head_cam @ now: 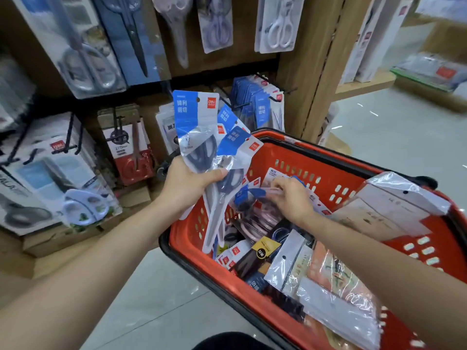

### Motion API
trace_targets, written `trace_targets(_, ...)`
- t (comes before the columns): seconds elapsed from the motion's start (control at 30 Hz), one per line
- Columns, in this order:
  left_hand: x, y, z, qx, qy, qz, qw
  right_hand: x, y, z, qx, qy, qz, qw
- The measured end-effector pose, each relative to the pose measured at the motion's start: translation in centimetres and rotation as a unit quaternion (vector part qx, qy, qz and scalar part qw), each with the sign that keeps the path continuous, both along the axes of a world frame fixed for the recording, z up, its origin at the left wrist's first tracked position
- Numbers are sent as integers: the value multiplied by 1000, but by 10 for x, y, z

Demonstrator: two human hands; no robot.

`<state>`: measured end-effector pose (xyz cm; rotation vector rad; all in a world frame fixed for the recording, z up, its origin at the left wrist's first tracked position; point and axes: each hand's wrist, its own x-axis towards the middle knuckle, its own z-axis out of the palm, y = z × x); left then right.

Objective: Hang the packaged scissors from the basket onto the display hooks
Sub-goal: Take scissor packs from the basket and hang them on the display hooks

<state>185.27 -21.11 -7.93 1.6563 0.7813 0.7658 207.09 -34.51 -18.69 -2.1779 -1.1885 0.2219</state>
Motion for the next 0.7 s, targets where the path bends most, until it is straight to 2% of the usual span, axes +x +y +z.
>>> trace_targets(0.07,-3,-1,-1,-10,-10,0,1000,1,-12,21,95,173,-14,980)
trace_targets(0.13,-6,-1,0,-29,-29,-2,999,4,-18,47,180,314,-26,932)
trace_targets(0.23,-14,0,4,-65,-62,-3,996,-1,-14,87,257,463,10,848)
trace_targets(0.3,-23,0,12,-75,-88,-6,993,-23,-4,112,267,531,30,803)
trace_targets(0.4,-42,1,33,-74,-136,-5,988,-66,18,140,238,573,80,780)
trace_targets(0.57,-82,14,72,-38,-189,30,981,-126,60,185,258,513,80,815)
trace_targets(0.63,-101,17,88,-22,-213,44,976,-149,78,198,276,505,77,814)
trace_targets(0.7,-122,22,104,3,-231,68,971,-174,95,211,276,526,96,799)
